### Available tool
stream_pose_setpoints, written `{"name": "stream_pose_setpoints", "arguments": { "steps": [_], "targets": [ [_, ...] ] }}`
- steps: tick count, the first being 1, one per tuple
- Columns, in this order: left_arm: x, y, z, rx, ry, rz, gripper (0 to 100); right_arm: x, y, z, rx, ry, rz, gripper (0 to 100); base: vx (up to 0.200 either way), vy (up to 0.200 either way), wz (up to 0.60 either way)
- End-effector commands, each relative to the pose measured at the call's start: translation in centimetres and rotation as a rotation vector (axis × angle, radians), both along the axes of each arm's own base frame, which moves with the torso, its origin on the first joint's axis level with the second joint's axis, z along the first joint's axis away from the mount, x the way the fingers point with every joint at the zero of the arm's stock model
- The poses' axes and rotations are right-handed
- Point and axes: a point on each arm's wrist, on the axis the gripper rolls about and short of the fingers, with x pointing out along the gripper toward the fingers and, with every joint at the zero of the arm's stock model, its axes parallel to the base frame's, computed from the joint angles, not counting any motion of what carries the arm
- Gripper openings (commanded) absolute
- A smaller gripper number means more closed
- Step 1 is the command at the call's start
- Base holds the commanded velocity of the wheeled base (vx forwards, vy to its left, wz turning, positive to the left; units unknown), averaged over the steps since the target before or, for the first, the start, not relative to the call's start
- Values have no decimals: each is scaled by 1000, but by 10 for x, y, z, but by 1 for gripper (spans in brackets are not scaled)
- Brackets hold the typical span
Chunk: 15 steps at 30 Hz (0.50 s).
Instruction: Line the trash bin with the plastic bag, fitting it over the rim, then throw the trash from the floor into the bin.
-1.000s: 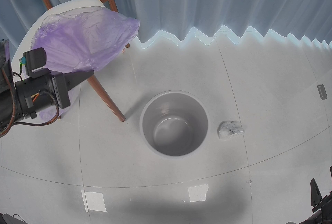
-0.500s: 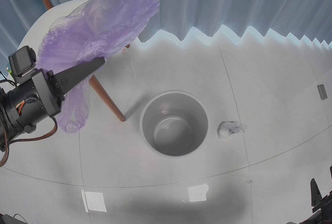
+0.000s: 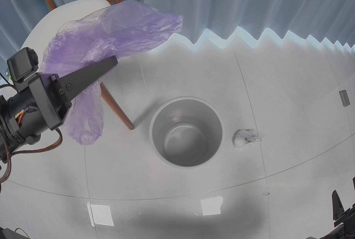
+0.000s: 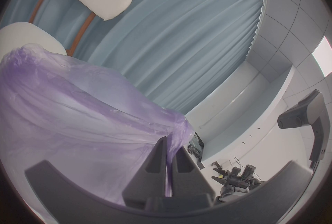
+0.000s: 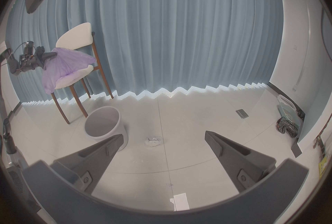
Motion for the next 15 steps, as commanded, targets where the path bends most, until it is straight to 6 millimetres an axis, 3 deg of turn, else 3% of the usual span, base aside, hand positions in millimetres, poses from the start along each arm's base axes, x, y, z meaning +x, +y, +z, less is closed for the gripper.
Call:
{"name": "stream_pose_setpoints", "arguments": {
  "steps": [1,15],
  "targets": [
    [-2,-4,-3,11,9,-56,0,0,0,-5,0,1,0,100,0,0,0],
    [-8,-28,-19,50,65,-190,0,0,0,-5,-2,1,0,100,0,0,0]
  ]
}}
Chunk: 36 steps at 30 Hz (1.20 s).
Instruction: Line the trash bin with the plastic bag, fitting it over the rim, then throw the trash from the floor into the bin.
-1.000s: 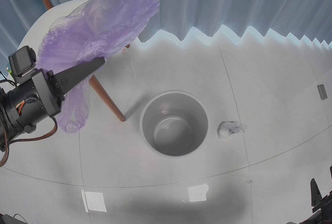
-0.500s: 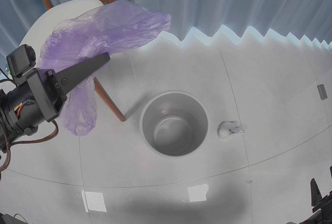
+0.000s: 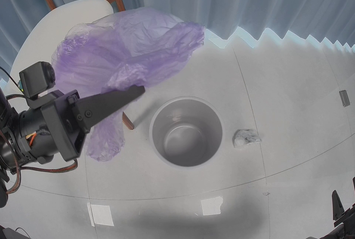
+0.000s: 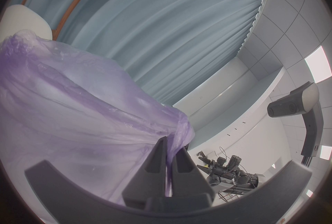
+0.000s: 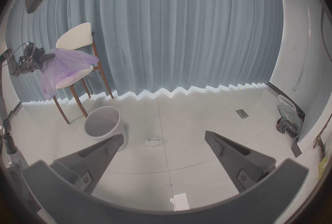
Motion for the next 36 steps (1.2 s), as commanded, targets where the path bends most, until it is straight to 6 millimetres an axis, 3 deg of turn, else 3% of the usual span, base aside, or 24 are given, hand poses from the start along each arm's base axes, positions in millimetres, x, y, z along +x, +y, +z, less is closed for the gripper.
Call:
{"name": "stream_pose_setpoints", "arguments": {
  "steps": [1,22,27,36],
  "targets": [
    [-3,-8,-5,12,19,-42,0,0,0,-5,0,1,0,100,0,0,0],
    [-11,-42,-20,8,-9,-209,0,0,0,-5,0,1,0,100,0,0,0],
    [-9,-44,-19,-13,-30,-212,0,0,0,-5,-2,1,0,100,0,0,0],
    [-25,-45,-25,-16,-73,-372,0,0,0,-5,0,1,0,100,0,0,0]
  ]
}}
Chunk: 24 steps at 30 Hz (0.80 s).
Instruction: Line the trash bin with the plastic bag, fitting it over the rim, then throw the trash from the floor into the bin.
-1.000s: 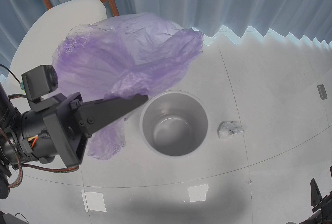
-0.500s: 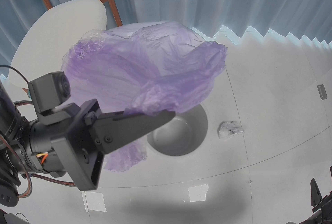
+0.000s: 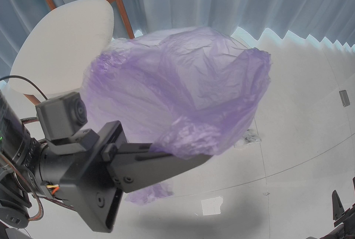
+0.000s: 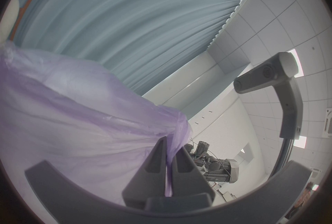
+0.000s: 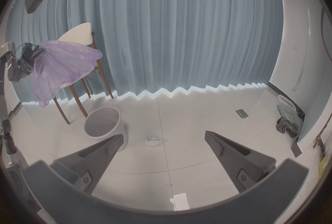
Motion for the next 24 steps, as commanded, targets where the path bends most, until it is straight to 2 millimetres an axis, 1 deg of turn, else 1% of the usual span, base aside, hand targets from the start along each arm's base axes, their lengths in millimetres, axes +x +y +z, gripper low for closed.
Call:
{"name": "stream_pose_setpoints", "arguments": {
  "steps": [1,5,8,11,15,16,17,18,20,23,24],
  "targets": [
    [-4,0,-5,-12,-19,-41,0,0,0,-5,0,1,1,100,0,0,0],
    [1,-3,-10,-10,-19,-28,0,0,0,-5,0,1,1,100,0,0,0],
    [11,-1,-14,-7,-15,5,0,0,0,-5,0,1,1,100,0,0,0],
    [39,10,-27,28,5,81,0,0,0,-5,0,1,1,100,0,0,0],
    [83,17,-55,60,29,164,0,0,0,-5,0,1,1,100,0,0,0],
    [92,17,-60,54,24,181,0,0,0,-5,0,1,-1,100,0,0,0],
    [92,17,-60,54,24,181,0,0,0,-5,0,1,-1,100,0,0,0],
    [110,19,-73,34,-10,220,0,0,0,-5,-2,1,-1,100,0,0,0],
    [117,20,-81,52,21,233,0,0,0,-5,0,1,1,100,0,0,0],
    [119,20,-82,52,25,233,0,0,0,-5,-2,1,1,100,0,0,0],
    [118,20,-79,46,14,231,0,0,0,-5,-2,1,1,100,0,0,0]
  ]
}}
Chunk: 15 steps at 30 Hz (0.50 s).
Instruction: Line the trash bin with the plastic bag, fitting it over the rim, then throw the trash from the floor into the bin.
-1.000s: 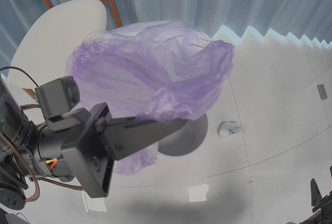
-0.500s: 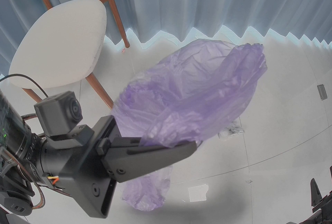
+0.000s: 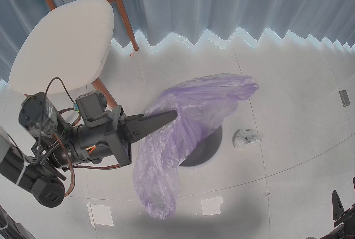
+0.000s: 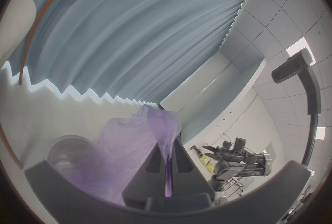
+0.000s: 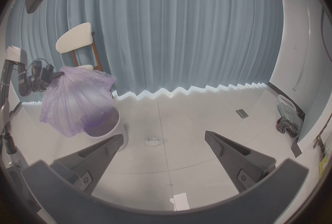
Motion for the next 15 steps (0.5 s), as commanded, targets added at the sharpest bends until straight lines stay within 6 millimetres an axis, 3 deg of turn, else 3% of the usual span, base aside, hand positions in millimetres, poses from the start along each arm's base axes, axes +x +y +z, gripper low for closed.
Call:
{"name": "stream_pose_setpoints", "arguments": {
  "steps": [1,9,11,15],
  "targets": [
    [26,1,-27,36,63,41,0,0,0,-5,0,1,0,100,0,0,0],
    [1,-2,6,-20,-42,-11,0,0,0,-5,-2,1,0,100,0,0,0],
    [-15,-8,18,-45,-78,-62,0,0,0,-5,0,1,0,100,0,0,0],
    [-26,-14,26,-62,-99,-105,0,0,0,-5,0,1,0,100,0,0,0]
  ]
}}
